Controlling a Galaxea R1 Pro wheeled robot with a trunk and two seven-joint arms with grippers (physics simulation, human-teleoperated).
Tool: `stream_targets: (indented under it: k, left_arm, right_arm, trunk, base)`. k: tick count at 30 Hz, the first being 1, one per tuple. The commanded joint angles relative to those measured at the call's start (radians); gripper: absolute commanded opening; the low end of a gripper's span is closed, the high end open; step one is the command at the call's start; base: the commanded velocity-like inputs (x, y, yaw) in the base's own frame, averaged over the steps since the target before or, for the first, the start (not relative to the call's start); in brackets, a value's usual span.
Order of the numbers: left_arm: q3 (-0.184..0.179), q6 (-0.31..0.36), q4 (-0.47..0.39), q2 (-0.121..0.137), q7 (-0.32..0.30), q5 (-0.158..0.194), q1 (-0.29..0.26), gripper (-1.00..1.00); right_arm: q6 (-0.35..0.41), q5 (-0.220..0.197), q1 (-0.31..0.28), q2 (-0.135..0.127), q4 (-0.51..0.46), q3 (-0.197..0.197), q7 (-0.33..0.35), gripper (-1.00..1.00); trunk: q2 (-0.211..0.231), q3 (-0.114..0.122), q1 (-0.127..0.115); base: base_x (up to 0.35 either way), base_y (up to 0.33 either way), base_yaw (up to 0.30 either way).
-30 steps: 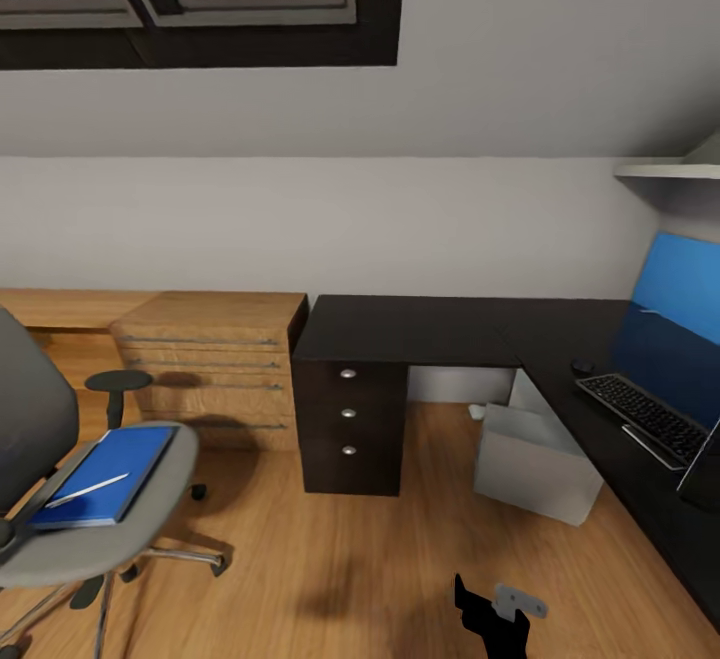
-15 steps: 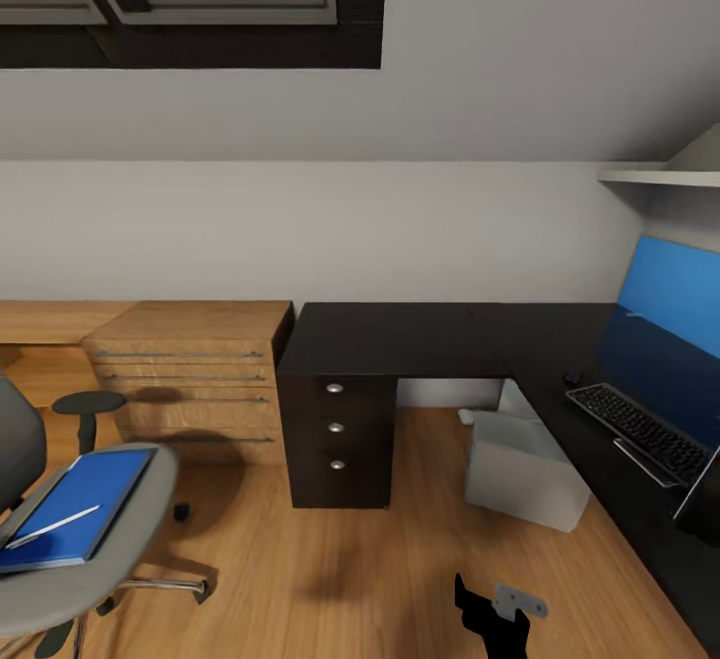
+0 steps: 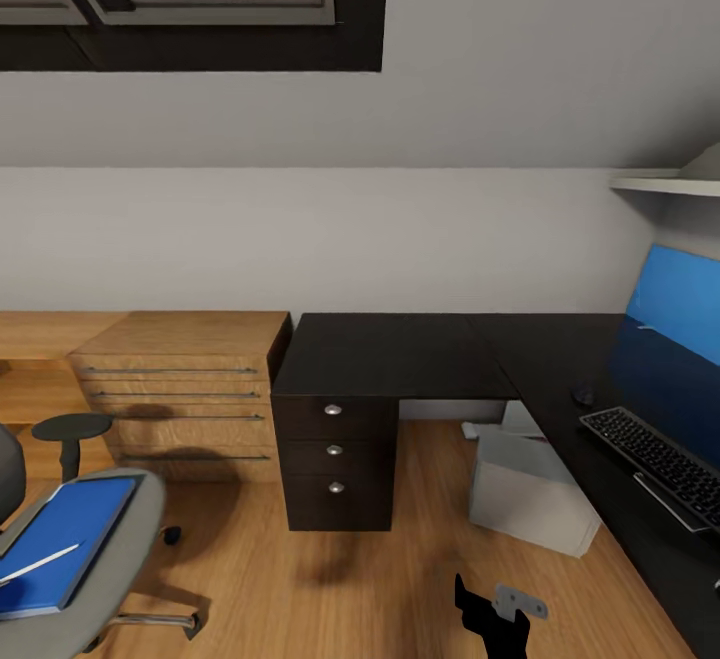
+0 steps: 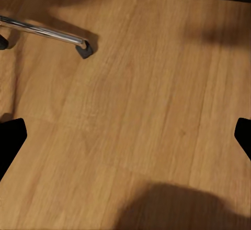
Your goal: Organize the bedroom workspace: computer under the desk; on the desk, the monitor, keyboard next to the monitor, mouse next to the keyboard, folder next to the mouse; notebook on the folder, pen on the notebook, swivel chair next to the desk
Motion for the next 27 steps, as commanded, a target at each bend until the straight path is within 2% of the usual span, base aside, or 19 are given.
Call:
stream_targets:
  k: [1,16,20,22,27]
  left_arm:
    - [-0.009,-0.004,0.001,0.001,0.006,0.009,-0.001,1.00]
    - [-0.010,0.009,0.001,0.004,0.009,0.011,-0.001,1.00]
    - [-0.011,0.065,0.003,0.006,0.006,0.011,-0.001,1.00]
    - [-0.011,0.129,0.003,0.007,0.003,0.011,-0.002,1.00]
    - [-0.011,0.214,0.003,0.006,-0.006,0.010,-0.001,1.00]
  right_arm:
    - [-0.005,0.000,-0.001,0.000,0.002,-0.008,0.005,1.00]
    - [-0.005,0.000,-0.001,0.000,0.002,-0.008,0.005,1.00]
    - [-0.005,0.000,-0.001,0.000,0.002,-0.008,0.005,1.00]
    - [-0.005,0.000,-0.001,0.000,0.002,-0.008,0.005,1.00]
    - [-0.005,0.000,-0.001,0.000,0.002,-0.008,0.005,1.00]
  trunk:
    - [0.007,0.002,-0.004]
    - [0.112,0.049,-0.061]
    - [0.140,0.062,-0.077]
    - [0.154,0.068,-0.084]
    - [0.189,0.084,-0.104]
  base:
    - [0.011,0.000,0.000]
    - [0.002,0.000,0.000]
    - [0.000,0.000,0.000]
    - [0.000,0.000,0.000]
    - [0.000,0.000,0.000]
